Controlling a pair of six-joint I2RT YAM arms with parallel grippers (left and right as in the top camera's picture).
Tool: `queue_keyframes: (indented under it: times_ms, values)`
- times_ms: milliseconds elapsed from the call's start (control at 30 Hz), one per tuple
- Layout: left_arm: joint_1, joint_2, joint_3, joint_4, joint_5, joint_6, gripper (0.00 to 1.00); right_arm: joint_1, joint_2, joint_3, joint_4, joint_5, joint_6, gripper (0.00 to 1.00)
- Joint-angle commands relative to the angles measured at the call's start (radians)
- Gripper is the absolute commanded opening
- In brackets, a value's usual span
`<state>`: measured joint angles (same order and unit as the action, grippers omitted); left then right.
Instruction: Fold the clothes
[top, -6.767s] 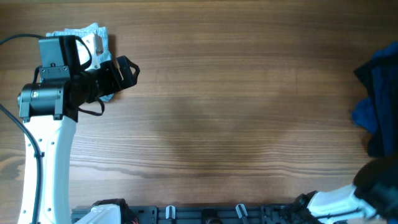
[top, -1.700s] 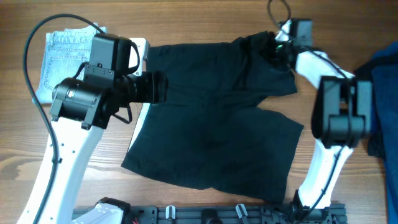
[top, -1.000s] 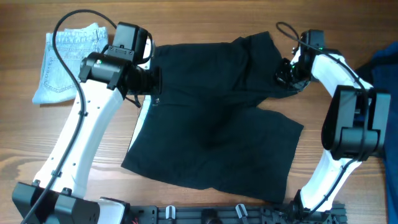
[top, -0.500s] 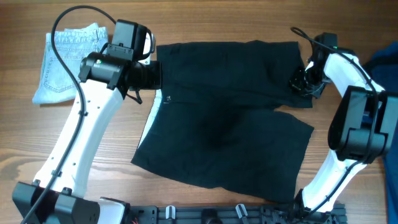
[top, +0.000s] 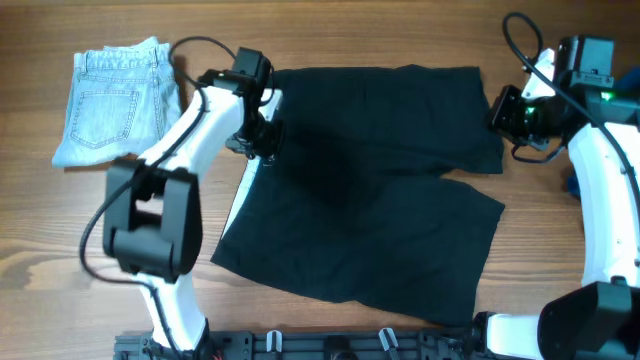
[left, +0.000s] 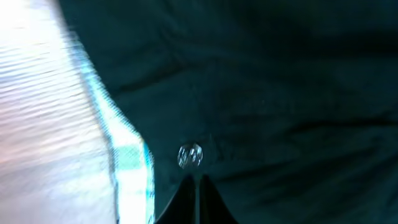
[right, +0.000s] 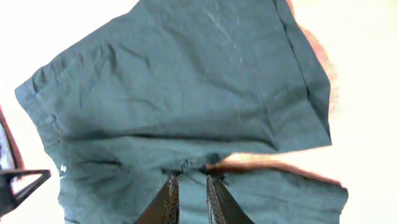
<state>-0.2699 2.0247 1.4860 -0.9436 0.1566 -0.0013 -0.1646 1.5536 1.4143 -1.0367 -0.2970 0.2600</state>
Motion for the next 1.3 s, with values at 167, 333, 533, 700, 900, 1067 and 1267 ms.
queue_keyframes:
  times_ms: [167, 333, 533, 700, 900, 1067, 1267]
  values:
    - [0.005, 0.153, 0.005, 0.098, 0.074, 0.175, 0.04, 0.003, 0.000, 0.004, -0.019, -0.018, 0.006, 0.16]
    - [0.056, 0.224, 0.005, 0.178, -0.214, -0.130, 0.04, 0.003, 0.000, 0.004, -0.019, -0.018, 0.013, 0.15]
    - [0.269, 0.261, 0.005, 0.247, -0.141, -0.370, 0.04, 0.013, 0.000, -0.008, -0.018, -0.015, 0.013, 0.12]
    - [0.306, 0.257, 0.006, 0.262, -0.045, -0.292, 0.04, 0.055, 0.025, -0.084, 0.020, 0.034, 0.065, 0.15]
    - [0.257, 0.238, 0.006, 0.267, -0.005, -0.237, 0.04, 0.133, 0.079, -0.253, 0.120, 0.034, 0.084, 0.49]
    - [0.215, 0.165, 0.007, 0.266, -0.008, -0.211, 0.12, 0.157, 0.150, -0.396, 0.286, 0.034, 0.108, 0.49]
    - [0.198, -0.027, 0.007, 0.224, -0.008, -0.211, 0.28, 0.157, 0.240, -0.483, 0.462, 0.047, 0.110, 0.19]
